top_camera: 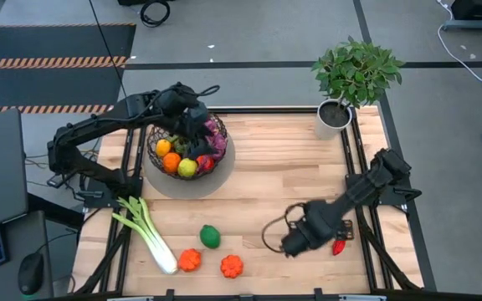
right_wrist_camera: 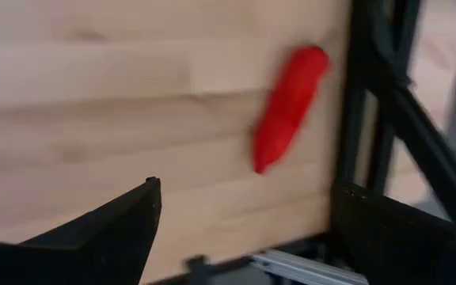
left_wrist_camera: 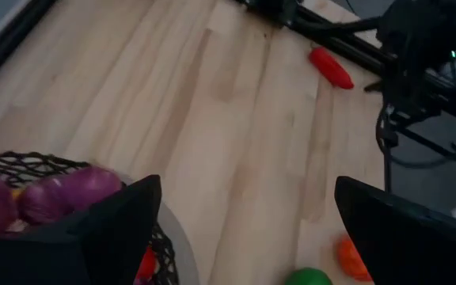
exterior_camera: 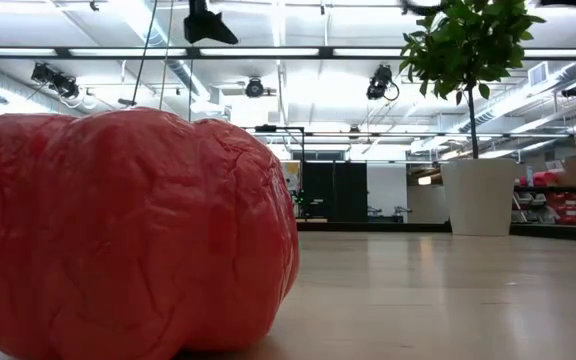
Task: Build produce basket
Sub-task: Put the red chili pepper into the black wire basket
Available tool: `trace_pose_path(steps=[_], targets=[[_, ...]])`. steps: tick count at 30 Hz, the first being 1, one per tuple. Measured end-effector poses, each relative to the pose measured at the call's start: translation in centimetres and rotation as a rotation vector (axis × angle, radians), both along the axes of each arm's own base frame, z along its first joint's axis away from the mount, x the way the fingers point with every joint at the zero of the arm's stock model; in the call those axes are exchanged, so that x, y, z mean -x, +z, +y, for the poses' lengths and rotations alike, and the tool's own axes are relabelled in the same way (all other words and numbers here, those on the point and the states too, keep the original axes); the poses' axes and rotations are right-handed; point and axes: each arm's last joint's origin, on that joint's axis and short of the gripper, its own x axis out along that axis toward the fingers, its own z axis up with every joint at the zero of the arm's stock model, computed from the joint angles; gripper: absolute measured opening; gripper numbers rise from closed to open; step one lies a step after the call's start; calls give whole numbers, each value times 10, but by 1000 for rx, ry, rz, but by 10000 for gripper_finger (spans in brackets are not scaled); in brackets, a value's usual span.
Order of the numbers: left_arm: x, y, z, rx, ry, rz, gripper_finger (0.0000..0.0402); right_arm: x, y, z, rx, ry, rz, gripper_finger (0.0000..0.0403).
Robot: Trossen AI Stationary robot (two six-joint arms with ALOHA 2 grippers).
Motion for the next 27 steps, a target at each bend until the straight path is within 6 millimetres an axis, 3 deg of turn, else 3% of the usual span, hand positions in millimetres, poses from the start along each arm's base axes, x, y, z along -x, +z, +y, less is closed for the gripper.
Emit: trace_pose_path(steps=[16,21,27], targets=[[-6,-2,-9,53,4,7,385,43,-39,22,-35,-1,194,360],[-6,-2,-9,53,4,7,385,56,-58,11,-64,-19,163,354],[-5,-2,-8,58,14,8,385,69,-77,-17,-108,-77,99,348]])
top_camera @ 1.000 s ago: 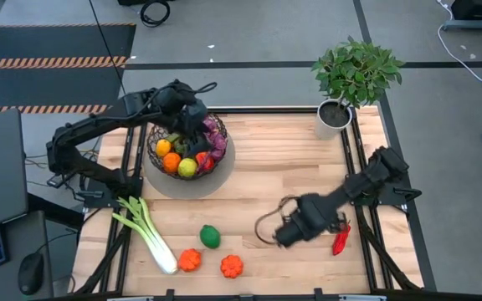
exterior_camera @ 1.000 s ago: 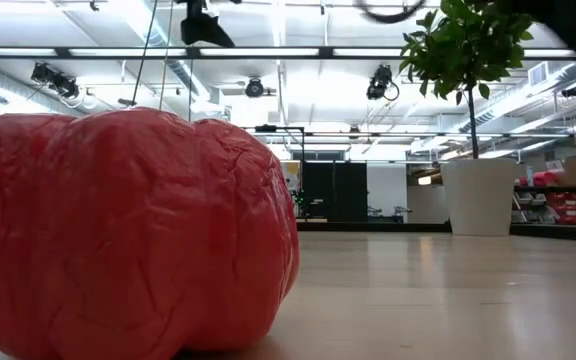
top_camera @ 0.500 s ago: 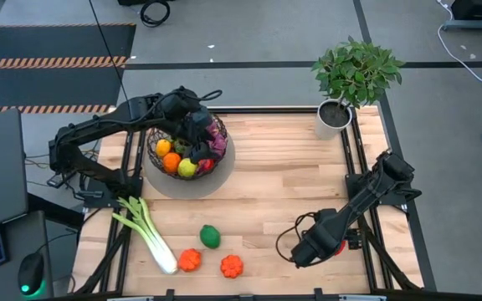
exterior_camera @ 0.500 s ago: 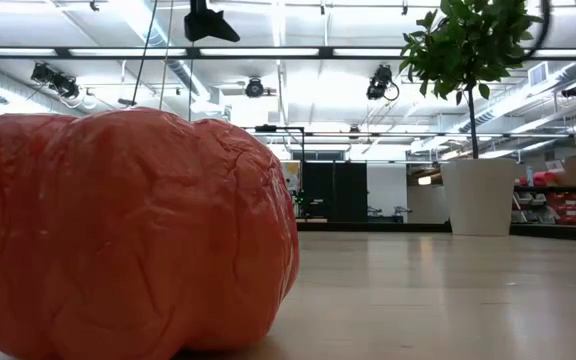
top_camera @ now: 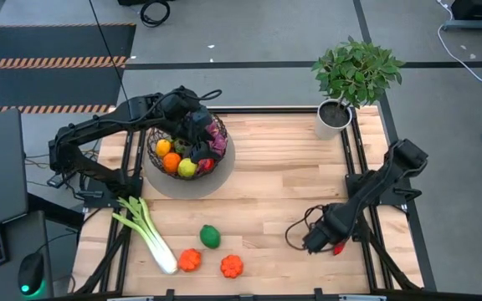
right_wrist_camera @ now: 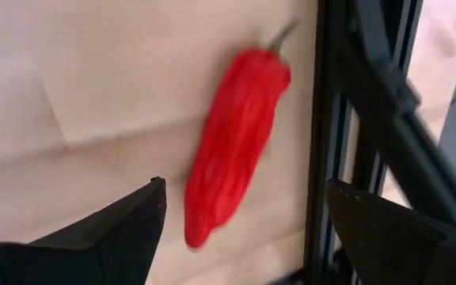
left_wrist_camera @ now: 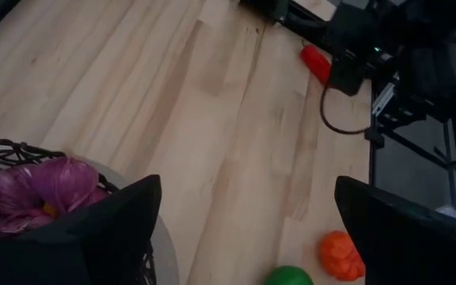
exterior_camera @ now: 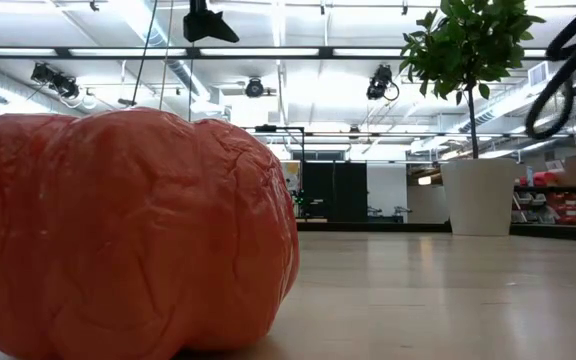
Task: Build produce basket
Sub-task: Put the red chili pepper into the black wire basket
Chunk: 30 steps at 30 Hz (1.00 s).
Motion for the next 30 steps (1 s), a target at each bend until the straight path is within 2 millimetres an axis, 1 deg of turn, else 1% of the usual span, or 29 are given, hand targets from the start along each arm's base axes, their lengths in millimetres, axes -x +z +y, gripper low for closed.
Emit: trace_pose_path(steps=[5,7,10,13,19,24,30], targets=[[0,0,0,19,15,8,385,16,0,-26,18,-25,-41,348],[0,0,0,21,18,8,385,21,-4,-32,-22,-30,-94,348],[0,0,0,22,28,10,385,27,-15,-36,-99,-35,-187,348],[1,-1,1,37,49,12,385,29,-19,-38,-157,-40,-256,348],[1,-1,1,39,54,13,385,37,-17,-41,-125,-17,-231,348],[1,-1,1,49,63,14,385,45,-16,-33,-144,38,-207,348],[1,-1,2,46,73,15,385,52,-25,-26,-173,82,-216,348]])
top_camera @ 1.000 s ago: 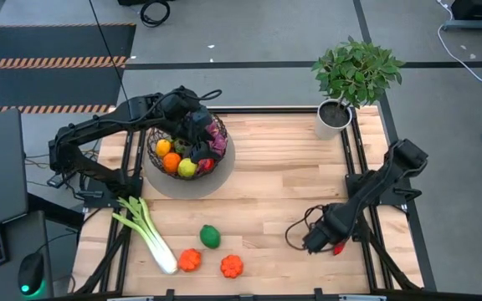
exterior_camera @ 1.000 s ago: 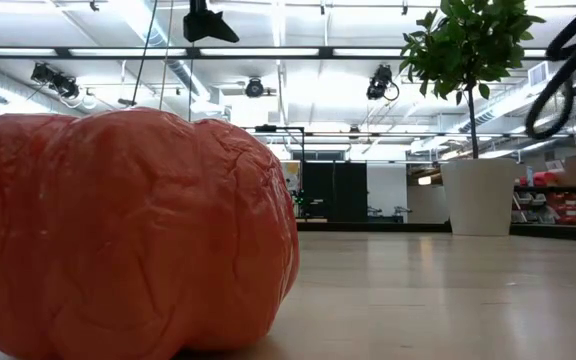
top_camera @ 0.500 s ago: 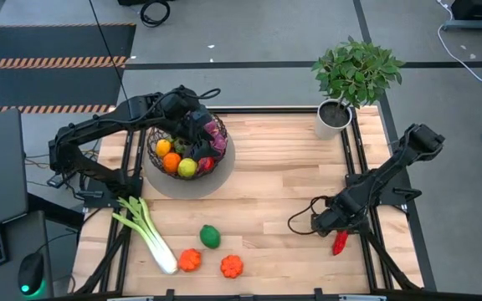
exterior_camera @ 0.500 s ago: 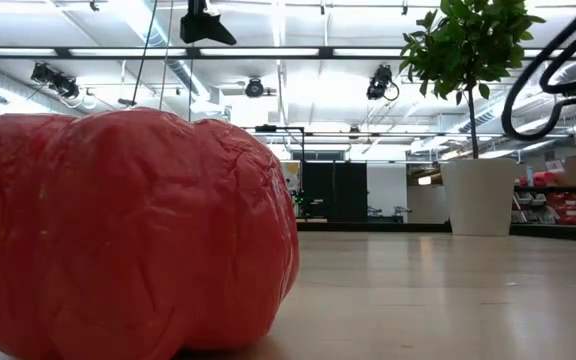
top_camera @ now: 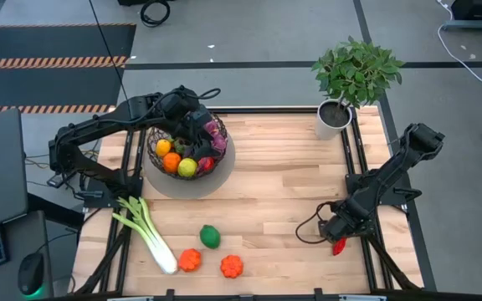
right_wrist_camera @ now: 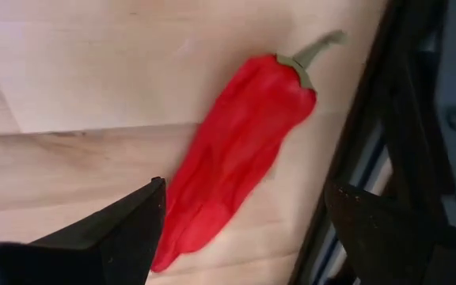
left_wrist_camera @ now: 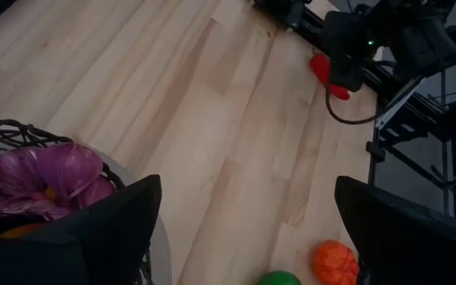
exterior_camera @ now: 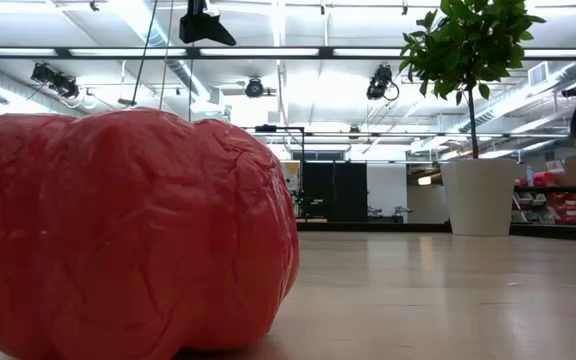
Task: Build produce basket
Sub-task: Put the red chili pepper into the black wire basket
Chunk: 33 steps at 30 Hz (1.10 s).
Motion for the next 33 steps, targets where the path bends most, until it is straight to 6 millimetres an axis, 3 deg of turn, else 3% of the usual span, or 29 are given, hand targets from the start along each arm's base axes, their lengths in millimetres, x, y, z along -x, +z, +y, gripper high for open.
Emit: trace_pose_path(steps=[16,23,27,33], targets=[[0,0,1,-12,11,1,385,3,-32,-4,-34,23,-173,348],[0,0,1,-19,26,4,385,2,-33,-4,-31,91,-218,342],[0,0,1,-10,50,4,385,-2,-29,-2,-13,146,-270,301],[-3,3,3,20,116,-32,385,-3,-28,-3,19,196,-314,186]])
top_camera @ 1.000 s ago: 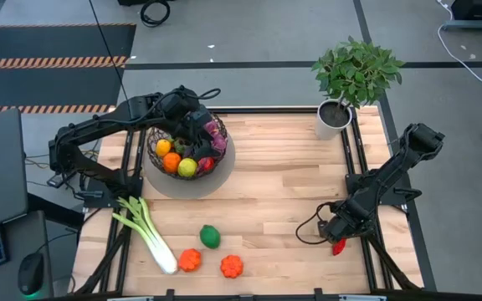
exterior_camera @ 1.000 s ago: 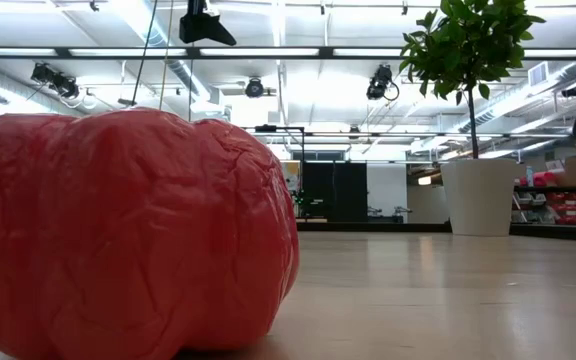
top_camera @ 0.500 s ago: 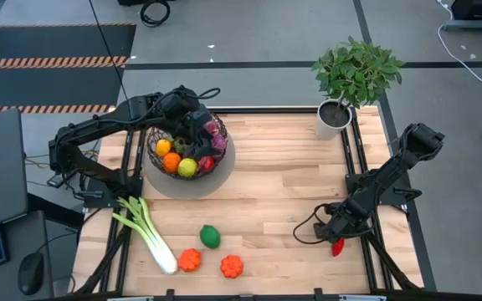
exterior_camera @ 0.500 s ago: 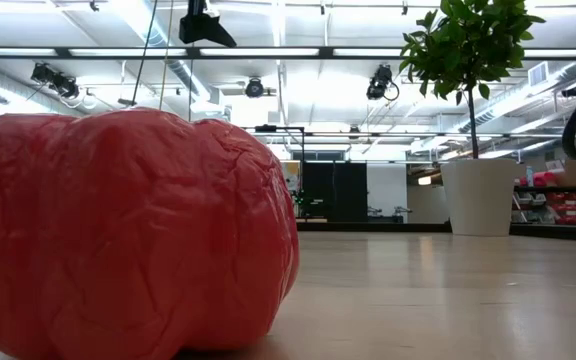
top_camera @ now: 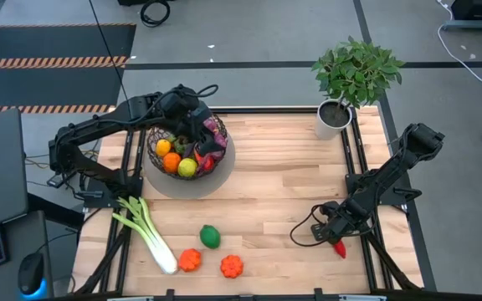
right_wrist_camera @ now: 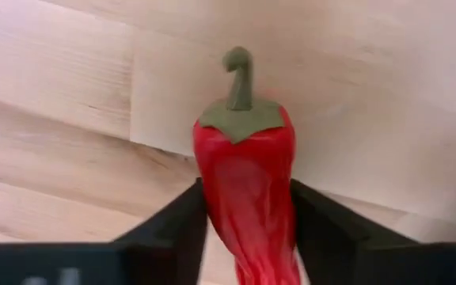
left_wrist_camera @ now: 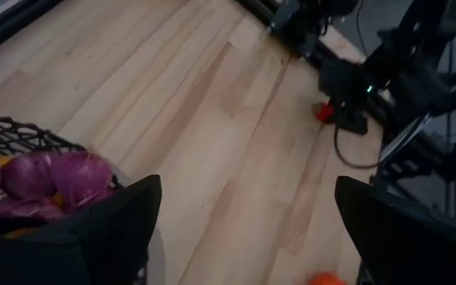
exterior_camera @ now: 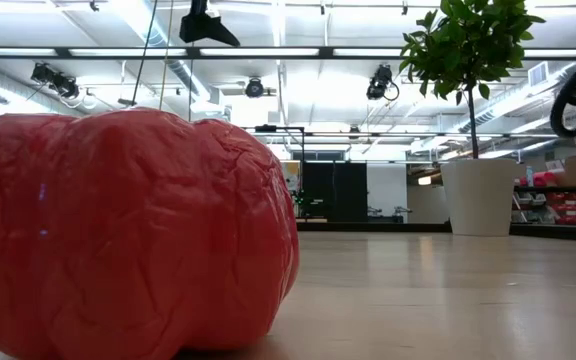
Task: Build produce basket
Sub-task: Put the red chili pepper into the black wire basket
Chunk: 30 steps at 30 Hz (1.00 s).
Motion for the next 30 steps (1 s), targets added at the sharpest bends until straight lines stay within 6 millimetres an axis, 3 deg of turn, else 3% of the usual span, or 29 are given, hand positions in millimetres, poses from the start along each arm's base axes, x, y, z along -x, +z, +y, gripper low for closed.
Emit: trace_pose_path(steps=[5,12,20,25,30], targets=[[-2,2,-2,10,6,-27,385,-1,0,-1,30,-6,-28,98],[-4,2,-10,-13,-45,-26,385,-7,9,-1,-18,-27,-81,94],[-7,4,-18,3,-57,-43,385,-36,68,-15,111,-133,-421,108],[-11,10,-18,32,-57,-128,385,-55,117,-39,328,-152,-708,103],[-14,27,-20,88,-3,-288,385,-66,153,-73,568,-124,-823,105]])
